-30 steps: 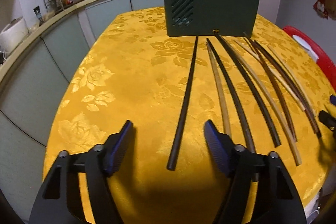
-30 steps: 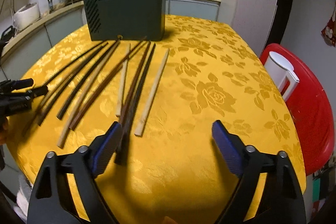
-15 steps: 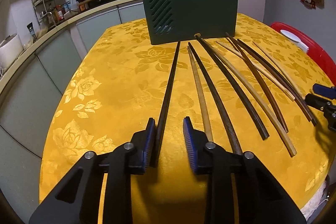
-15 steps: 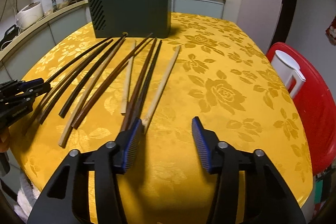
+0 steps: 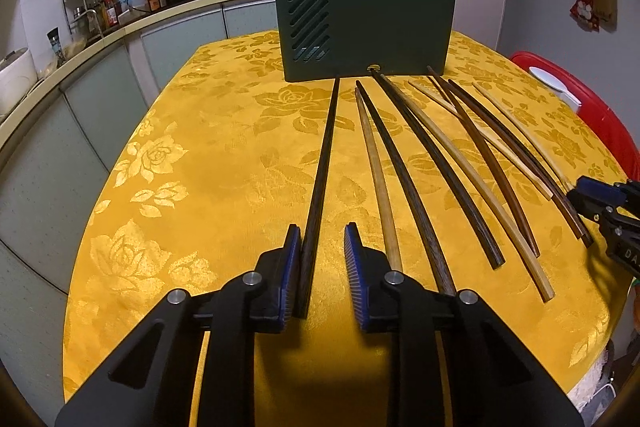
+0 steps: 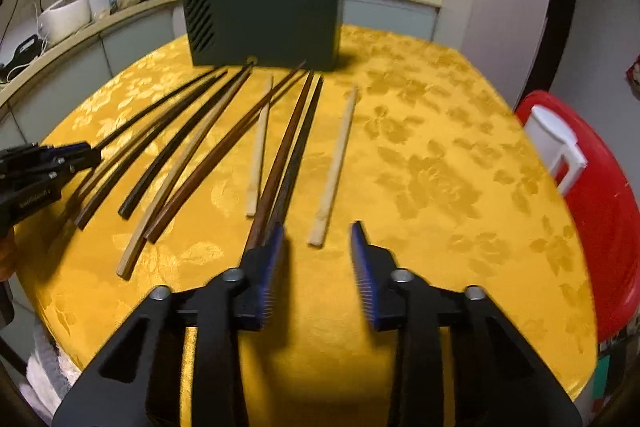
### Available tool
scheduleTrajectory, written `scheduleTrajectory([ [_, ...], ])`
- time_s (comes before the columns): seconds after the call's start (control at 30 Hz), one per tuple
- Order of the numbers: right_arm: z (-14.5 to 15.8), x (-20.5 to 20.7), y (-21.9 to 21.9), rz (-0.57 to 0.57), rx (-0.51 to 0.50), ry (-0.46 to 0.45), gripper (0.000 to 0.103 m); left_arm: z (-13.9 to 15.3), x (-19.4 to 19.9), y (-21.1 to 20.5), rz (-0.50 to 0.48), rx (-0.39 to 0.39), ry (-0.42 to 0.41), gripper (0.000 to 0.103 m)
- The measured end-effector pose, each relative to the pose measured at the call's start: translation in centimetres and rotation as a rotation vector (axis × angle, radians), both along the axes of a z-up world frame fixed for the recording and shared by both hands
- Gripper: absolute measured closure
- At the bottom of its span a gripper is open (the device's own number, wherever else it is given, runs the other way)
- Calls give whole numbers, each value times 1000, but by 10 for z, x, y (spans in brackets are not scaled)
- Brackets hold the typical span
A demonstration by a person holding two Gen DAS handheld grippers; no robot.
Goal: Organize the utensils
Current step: 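Lower the left tool onto a dark chopstick while the right tool lowers onto another chopstick, then close the left tool on the dark chopstick while the right tool closes on its chopstick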
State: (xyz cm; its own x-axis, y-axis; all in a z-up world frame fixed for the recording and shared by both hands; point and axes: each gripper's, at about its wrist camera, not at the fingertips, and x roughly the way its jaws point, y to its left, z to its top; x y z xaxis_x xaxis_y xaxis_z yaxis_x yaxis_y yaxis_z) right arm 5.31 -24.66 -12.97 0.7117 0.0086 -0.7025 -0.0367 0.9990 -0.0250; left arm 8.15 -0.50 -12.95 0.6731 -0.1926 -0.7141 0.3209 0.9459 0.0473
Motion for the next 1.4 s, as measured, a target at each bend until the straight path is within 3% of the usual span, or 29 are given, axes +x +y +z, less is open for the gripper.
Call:
scheduleTrajectory([
  [0.2, -1, 2, -5, -11, 45, -15, 92, 0, -3, -4, -21, -17, -10, 96],
  [0.43, 5, 0, -10, -30, 55, -9, 95, 5, -5, -3, -15, -22, -14, 96],
  [0.8, 62, -19, -20, -26, 51, -175, 95, 75, -23, 17, 9, -128, -172, 96],
  [1.03, 102, -17, -21, 8, 83, -271, 95, 116, -19, 13, -5, -134, -264, 96],
  [1.4, 138, 12, -19, 40, 94, -320, 95, 153, 13, 10, -29, -186, -303, 96],
])
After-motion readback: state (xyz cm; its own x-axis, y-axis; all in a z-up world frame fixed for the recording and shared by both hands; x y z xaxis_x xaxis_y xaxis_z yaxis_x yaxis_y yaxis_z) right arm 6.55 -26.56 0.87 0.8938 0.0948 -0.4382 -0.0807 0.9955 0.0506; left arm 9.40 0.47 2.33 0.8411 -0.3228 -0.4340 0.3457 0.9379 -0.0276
